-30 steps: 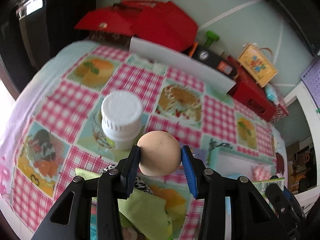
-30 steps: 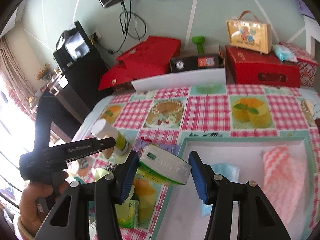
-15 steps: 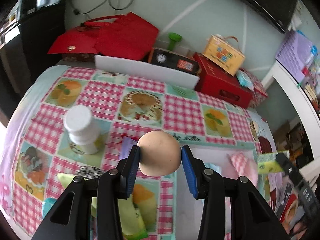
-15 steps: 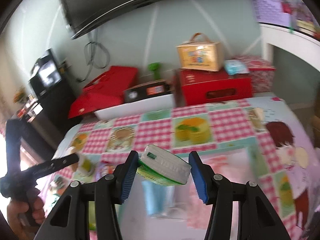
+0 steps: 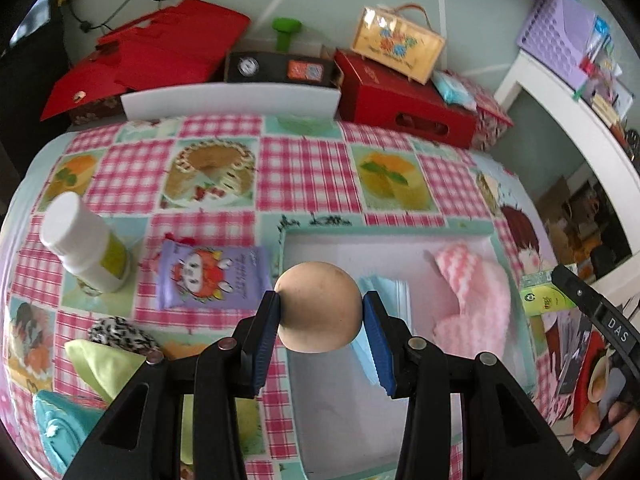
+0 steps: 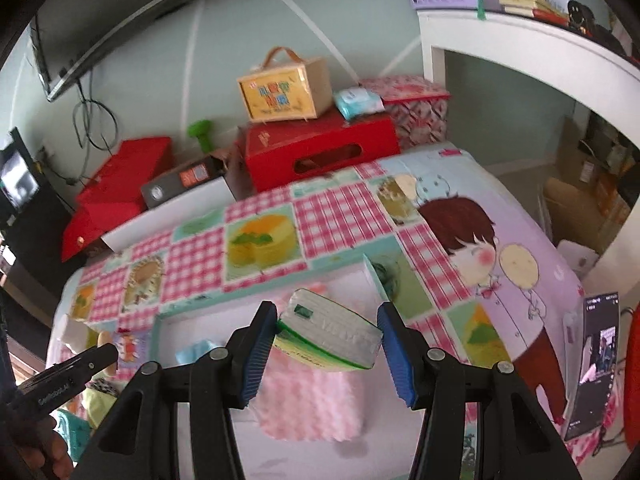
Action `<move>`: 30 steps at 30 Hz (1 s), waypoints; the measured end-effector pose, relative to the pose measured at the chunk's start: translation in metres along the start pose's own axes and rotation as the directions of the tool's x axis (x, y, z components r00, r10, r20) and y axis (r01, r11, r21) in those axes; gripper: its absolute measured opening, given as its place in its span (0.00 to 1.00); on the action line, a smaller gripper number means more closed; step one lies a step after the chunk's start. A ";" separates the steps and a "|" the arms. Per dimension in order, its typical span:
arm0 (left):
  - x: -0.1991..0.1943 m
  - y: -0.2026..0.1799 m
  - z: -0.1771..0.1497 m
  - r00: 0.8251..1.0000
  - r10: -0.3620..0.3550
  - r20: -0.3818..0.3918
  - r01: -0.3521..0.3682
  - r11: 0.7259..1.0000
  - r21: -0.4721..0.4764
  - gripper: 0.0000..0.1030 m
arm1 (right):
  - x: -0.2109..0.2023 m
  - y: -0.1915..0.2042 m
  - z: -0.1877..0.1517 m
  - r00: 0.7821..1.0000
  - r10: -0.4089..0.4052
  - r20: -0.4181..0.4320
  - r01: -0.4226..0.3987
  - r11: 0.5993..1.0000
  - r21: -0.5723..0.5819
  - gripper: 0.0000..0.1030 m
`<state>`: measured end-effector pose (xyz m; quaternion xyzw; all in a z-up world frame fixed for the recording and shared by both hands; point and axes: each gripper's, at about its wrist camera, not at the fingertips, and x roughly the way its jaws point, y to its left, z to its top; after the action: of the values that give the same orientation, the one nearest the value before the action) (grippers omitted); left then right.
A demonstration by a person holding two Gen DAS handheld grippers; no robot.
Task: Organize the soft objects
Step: 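Carry the sponge in the left tool and the tissue pack in the right tool toward the tray, then open the left tool to drop the sponge while the right tool drops the tissue pack into the tray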
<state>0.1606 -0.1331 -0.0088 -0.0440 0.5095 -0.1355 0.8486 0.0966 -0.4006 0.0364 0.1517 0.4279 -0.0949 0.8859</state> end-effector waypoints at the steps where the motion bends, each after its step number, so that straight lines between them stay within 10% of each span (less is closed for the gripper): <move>1: 0.006 -0.002 -0.001 1.000 -0.004 -0.014 0.004 1.000 0.004 0.43 | 0.005 0.000 -0.001 1.000 -0.004 -0.014 0.004 1.000 0.000 0.54; 14: 0.052 -0.007 -0.017 0.988 0.006 -0.156 -0.008 1.000 -0.012 0.45 | 0.046 0.004 -0.016 0.990 -0.001 -0.141 -0.001 1.000 -0.018 0.54; 30: 0.029 -0.002 -0.008 0.996 0.036 -0.078 -0.038 0.999 -0.025 0.67 | 0.032 0.018 -0.009 0.996 -0.004 -0.090 -0.002 0.998 -0.061 0.68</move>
<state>0.1656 -0.1423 -0.0368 -0.0405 0.5443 -0.1147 0.8300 0.1146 -0.3820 0.0089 0.1287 0.4704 -0.0753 0.8698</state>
